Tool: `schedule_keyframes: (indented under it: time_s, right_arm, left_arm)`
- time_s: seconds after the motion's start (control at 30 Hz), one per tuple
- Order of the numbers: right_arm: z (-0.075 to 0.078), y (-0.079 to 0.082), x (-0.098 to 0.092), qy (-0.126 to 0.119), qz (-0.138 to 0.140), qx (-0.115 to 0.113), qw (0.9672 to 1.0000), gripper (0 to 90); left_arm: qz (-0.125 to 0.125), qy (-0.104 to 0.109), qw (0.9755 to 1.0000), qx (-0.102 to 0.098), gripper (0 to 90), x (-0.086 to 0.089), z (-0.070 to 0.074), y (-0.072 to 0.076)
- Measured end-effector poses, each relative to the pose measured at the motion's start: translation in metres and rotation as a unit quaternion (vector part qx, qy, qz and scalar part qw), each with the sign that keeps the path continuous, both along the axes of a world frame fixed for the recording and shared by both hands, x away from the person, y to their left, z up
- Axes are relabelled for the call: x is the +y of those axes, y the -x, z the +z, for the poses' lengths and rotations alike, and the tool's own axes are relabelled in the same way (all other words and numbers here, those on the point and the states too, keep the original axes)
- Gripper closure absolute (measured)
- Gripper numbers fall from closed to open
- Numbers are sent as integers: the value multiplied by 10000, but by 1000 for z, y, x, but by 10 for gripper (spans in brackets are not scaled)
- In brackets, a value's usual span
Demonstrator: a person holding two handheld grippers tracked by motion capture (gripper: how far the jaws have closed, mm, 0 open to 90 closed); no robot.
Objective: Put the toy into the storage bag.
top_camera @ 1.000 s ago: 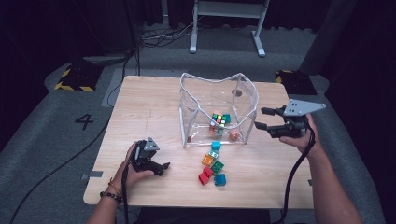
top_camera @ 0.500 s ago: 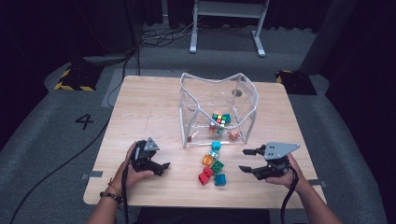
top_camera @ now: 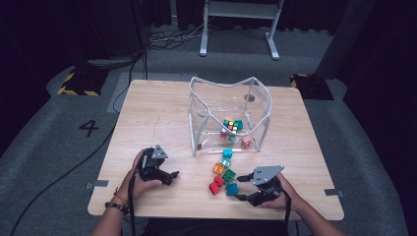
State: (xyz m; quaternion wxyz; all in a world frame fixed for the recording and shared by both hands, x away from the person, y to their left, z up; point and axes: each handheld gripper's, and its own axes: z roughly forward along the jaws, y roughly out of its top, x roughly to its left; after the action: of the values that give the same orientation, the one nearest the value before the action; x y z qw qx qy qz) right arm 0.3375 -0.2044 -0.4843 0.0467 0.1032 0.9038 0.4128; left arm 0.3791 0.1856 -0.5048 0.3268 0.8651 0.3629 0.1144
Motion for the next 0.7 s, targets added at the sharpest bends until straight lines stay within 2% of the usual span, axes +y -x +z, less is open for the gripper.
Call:
schedule_keyframes:
  time_s: [0.07, 0.2, 0.3, 0.33, 0.37, 0.4, 0.43, 0.47, 0.5, 0.53, 0.57, 0.7]
  right_arm:
    - [-3, -2, 3, 33, -33, -40, 10000, 381]
    - [-8, -3, 7, 23, -45, 74, 10000, 393]
    - [-11, -3, 10, 84, 53, 45, 9999, 427]
    - [-13, -4, 12, 13, 107, -14, 9999, 455]
    - [-14, -5, 12, 107, 214, -85, 9997, 477]
    - [-15, -1, 14, 151, 30, 27, 9999, 512]
    - [-16, -2, 14, 157, 31, 8, 9999, 540]
    - [-16, -4, 13, 189, 205, -75, 9996, 583]
    - [-16, -2, 14, 134, 146, 4, 9998, 584]
    - [-16, -2, 13, 178, 234, -108, 9995, 585]
    - [-16, 1, 13, 114, 110, 16, 9999, 585]
    - [-13, 0, 8, 37, 189, 8, 9998, 587]
  left_arm:
    - [-2, 0, 10000, -2, 5, 0, 0, 0]
    - [6, 0, 10000, -14, 5, 0, 0, 0]
    - [-3, 1, 10000, 0, 5, 0, 0, 0]
    - [-2, 1, 10000, -1, 5, 0, 0, 0]
    - [-2, 0, 10000, -1, 5, 0, 0, 0]
    - [8, 2, 10000, -15, 5, 0, 0, 0]
    - [-3, -1, 10000, 1, 5, 0, 0, 0]
    - [6, -1, 10000, -15, 5, 0, 0, 0]
    - [-2, 0, 10000, -2, 5, 0, 0, 0]
    - [-1, -2, 10000, 1, 5, 0, 0, 0]
    - [-3, -1, 10000, -2, 5, 0, 0, 0]
    - [-1, -3, 10000, 0, 5, 0, 0, 0]
